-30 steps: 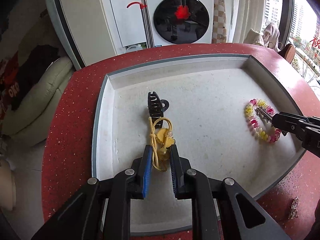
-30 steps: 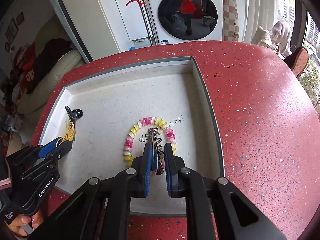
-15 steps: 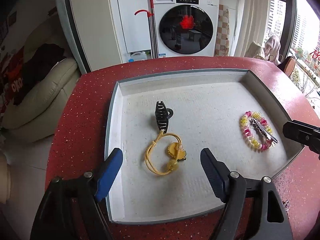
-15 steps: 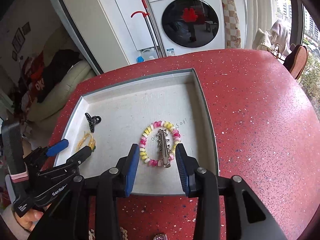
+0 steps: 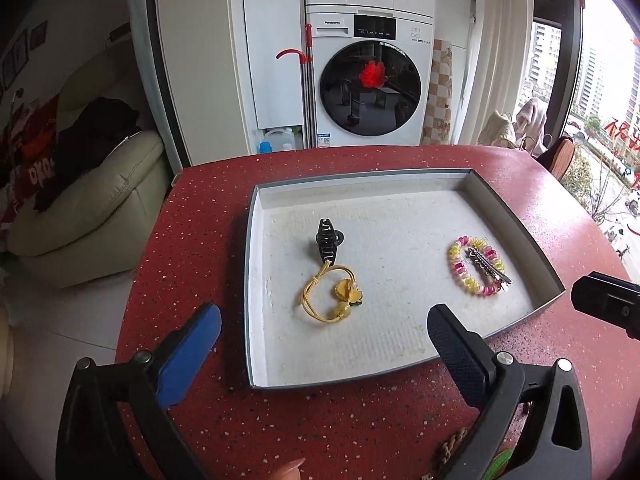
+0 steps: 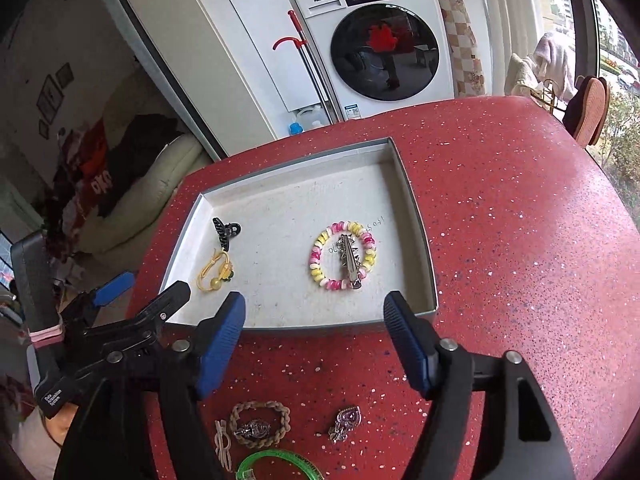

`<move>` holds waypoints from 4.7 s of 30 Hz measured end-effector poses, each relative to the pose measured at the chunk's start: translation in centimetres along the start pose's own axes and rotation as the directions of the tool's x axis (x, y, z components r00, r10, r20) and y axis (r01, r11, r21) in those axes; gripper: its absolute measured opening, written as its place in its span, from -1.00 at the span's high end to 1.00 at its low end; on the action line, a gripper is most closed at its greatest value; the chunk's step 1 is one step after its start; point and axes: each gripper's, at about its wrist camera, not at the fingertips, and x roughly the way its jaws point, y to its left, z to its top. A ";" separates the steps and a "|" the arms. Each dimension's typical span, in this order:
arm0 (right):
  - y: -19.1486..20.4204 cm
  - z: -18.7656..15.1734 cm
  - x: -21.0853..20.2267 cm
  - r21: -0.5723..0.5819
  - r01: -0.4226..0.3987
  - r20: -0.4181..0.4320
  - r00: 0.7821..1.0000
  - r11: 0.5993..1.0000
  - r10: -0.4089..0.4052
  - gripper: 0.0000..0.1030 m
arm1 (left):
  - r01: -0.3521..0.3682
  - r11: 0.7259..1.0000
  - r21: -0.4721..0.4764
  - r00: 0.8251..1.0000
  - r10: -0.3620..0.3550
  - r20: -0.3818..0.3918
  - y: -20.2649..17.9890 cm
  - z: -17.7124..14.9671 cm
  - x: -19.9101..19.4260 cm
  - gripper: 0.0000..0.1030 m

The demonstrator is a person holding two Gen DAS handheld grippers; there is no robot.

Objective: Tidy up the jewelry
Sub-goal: 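Withdraw both grippers from the tray toward the beige clip and green bangle, then grasp the beige hair clip with left gripper while right gripper grasps the green bangle, then carry both items into the tray and open both grippers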

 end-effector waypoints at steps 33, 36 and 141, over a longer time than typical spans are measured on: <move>-0.4 -12.1 -3.2 -0.001 0.082 -0.138 0.987 0.997 -0.082 -0.62 | 0.050 0.999 0.000 0.981 -0.049 -0.186 -2.2 -11.7 -3.4 -1.00; -0.2 -12.2 -2.8 -0.011 0.089 -0.147 0.985 0.996 -0.090 -0.62 | 0.044 0.999 0.005 0.979 -0.042 -0.201 -2.3 -11.8 -2.7 -1.00; -0.7 5.2 4.7 -0.070 0.182 -0.060 0.981 0.981 -0.187 0.85 | 0.176 0.984 -0.017 0.979 -0.177 -0.103 -2.0 4.4 5.8 0.30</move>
